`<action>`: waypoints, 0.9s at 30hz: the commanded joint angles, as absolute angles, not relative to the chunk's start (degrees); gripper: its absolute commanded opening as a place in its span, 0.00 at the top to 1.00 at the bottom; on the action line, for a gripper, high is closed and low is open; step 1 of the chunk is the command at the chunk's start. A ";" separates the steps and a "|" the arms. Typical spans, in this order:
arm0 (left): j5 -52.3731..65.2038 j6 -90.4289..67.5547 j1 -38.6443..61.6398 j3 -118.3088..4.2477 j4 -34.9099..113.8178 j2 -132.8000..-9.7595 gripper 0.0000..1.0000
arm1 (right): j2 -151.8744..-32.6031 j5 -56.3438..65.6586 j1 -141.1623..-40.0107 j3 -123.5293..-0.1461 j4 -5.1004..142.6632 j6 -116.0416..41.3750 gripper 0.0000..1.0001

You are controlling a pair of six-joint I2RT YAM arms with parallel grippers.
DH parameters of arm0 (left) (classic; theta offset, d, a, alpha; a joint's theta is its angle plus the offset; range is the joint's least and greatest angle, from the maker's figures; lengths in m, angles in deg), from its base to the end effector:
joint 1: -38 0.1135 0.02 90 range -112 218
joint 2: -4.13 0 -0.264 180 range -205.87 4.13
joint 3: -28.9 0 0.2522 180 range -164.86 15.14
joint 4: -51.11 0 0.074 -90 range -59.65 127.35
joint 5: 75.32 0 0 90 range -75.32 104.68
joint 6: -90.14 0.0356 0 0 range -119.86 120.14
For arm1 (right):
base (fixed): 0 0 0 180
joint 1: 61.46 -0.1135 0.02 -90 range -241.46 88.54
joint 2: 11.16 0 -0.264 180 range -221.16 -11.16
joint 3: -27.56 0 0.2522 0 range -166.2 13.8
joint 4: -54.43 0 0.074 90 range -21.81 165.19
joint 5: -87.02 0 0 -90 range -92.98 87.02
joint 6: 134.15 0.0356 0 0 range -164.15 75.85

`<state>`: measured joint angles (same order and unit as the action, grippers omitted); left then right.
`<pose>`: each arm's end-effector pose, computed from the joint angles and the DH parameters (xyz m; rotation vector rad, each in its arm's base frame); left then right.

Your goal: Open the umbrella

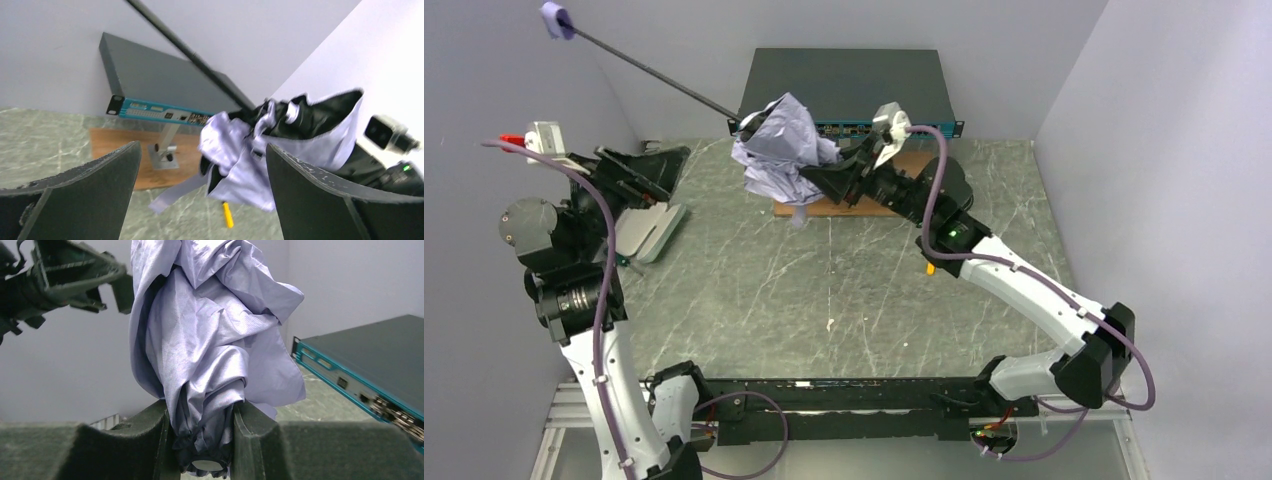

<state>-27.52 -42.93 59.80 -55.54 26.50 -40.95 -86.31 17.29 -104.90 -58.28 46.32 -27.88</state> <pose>0.1255 0.0245 0.4859 -0.1452 1.4194 -0.7893 0.2107 0.2165 0.4501 -0.6234 1.1923 1.1100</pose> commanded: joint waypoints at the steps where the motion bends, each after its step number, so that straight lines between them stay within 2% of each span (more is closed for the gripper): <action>1: -26.83 -56.87 60.85 -56.61 36.47 -42.55 0.00 | -87.49 12.98 -108.96 -61.93 34.05 -32.54 1.00; 7: -27.15 -62.36 60.85 -51.41 40.38 -43.66 0.02 | -90.92 11.00 -113.01 -63.03 31.34 -33.95 1.00; 14: -30.76 -69.55 60.85 -49.10 45.60 -47.40 0.14 | -93.52 11.02 -115.75 -63.00 29.36 -36.73 1.00; 19: -29.53 -71.12 60.85 -47.50 48.87 -48.46 0.40 | -93.68 11.23 -116.25 -61.62 28.45 -37.54 1.00; 22: -29.02 -71.13 60.89 -47.49 50.28 -48.90 0.68 | -93.61 11.75 -116.44 -60.82 28.07 -37.68 1.00; 23: -29.08 -70.83 60.85 -47.63 50.65 -49.06 0.73 | -93.61 12.12 -116.39 -60.55 28.03 -37.65 1.00; 27: -29.46 -70.99 60.83 -47.96 52.59 -49.64 0.71 | -93.62 13.62 -116.39 -59.39 27.19 -36.82 1.00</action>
